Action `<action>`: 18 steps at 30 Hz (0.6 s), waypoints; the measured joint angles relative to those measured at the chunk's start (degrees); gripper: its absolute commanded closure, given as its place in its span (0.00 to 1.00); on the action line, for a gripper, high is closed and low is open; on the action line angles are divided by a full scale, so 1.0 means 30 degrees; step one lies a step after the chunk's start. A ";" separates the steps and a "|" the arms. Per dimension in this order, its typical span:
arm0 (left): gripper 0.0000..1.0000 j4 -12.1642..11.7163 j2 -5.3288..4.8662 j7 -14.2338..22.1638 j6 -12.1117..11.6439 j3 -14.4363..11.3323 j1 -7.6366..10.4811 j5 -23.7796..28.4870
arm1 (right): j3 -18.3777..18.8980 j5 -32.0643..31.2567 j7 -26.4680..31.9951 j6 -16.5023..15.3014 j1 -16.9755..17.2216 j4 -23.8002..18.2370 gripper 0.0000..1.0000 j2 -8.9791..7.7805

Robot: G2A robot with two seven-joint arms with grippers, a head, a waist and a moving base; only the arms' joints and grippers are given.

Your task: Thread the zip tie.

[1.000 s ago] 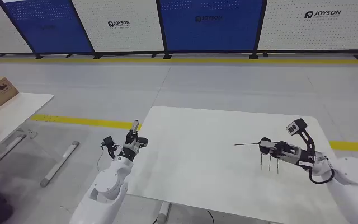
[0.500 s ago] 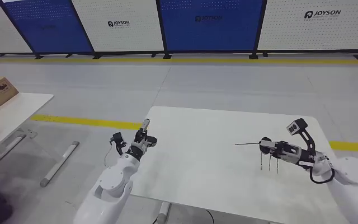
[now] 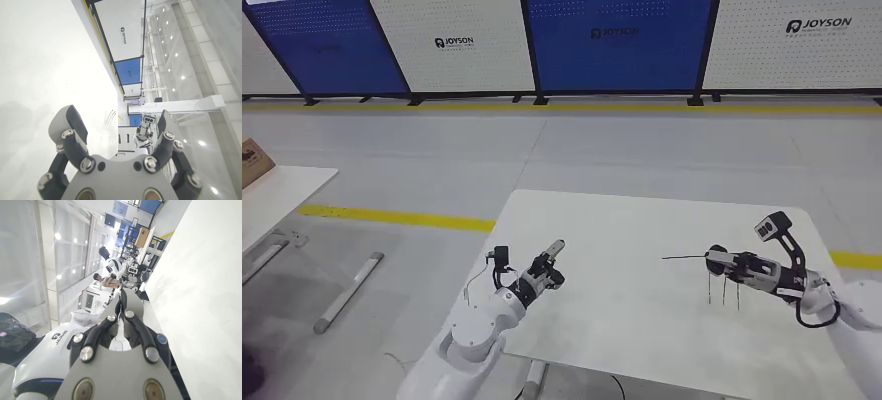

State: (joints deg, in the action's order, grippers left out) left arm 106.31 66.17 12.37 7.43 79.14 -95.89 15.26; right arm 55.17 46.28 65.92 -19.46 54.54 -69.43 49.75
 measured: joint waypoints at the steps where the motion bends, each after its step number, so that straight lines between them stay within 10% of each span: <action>1: 0.00 0.0001 0.0000 0.0002 0.0002 0.0000 -0.0001 0.0000 | 0.0000 0.0000 0.0000 0.0000 0.0000 0.0000 1.00 0.0000; 9: 0.00 0.0099 -0.0027 0.0725 -0.0741 -0.0446 0.0023 -0.0768 | 0.0072 -0.0706 -0.1700 -0.0006 0.0499 -0.0938 1.00 0.0382; 18: 0.00 0.0453 0.0093 0.1852 -0.1469 -0.2504 0.0502 -0.1615 | -0.2115 -0.1658 -0.2552 -0.0007 -0.0773 0.0621 1.00 0.2289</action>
State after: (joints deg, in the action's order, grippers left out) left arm 107.67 66.45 17.93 3.02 71.63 -94.38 10.42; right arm 48.83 41.30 58.26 -19.48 52.22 -67.57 56.62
